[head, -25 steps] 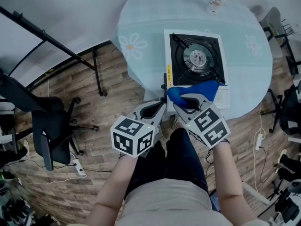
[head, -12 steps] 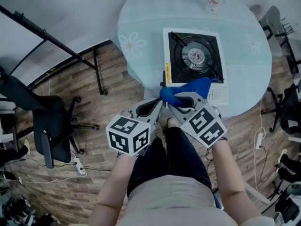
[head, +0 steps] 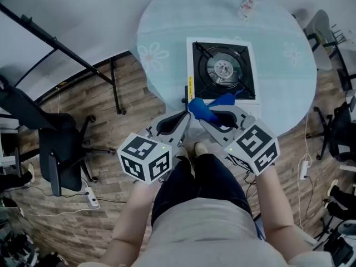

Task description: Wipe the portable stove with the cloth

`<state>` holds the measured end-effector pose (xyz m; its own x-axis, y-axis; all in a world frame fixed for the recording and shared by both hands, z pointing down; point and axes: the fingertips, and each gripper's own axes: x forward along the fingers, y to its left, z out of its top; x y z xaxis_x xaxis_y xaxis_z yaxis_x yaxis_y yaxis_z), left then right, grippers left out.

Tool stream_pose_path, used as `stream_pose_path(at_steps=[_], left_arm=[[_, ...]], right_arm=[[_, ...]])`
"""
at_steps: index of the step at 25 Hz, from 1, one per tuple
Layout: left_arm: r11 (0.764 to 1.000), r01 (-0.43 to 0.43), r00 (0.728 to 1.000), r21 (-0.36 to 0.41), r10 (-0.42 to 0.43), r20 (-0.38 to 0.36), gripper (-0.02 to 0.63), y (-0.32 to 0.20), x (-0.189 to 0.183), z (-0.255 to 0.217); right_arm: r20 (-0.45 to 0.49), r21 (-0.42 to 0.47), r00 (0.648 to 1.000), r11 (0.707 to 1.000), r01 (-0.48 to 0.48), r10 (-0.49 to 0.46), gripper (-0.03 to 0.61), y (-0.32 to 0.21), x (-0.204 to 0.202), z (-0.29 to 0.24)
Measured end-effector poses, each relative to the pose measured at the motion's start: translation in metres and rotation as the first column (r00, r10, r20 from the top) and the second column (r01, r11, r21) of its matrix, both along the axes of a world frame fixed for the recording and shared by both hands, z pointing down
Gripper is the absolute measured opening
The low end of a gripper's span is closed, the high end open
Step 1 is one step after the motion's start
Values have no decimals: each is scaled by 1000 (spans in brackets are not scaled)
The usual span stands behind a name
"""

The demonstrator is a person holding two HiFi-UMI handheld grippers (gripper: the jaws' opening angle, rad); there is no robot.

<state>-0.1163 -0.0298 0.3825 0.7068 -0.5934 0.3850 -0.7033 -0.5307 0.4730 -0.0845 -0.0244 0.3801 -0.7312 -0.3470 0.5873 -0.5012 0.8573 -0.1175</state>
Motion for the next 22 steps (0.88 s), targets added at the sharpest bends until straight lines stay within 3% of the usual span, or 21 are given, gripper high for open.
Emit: stream_pose_path(at_steps=[9, 22], left_arm=[[994, 16, 1000, 109, -18, 21, 28, -16, 20, -40], [960, 23, 999, 279, -34, 33, 28, -31, 39, -104]], right_arm=[[19, 25, 1000, 1000, -14, 13, 81, -8, 28, -37], [262, 116, 965, 991, -61, 29, 81, -33, 51, -116]])
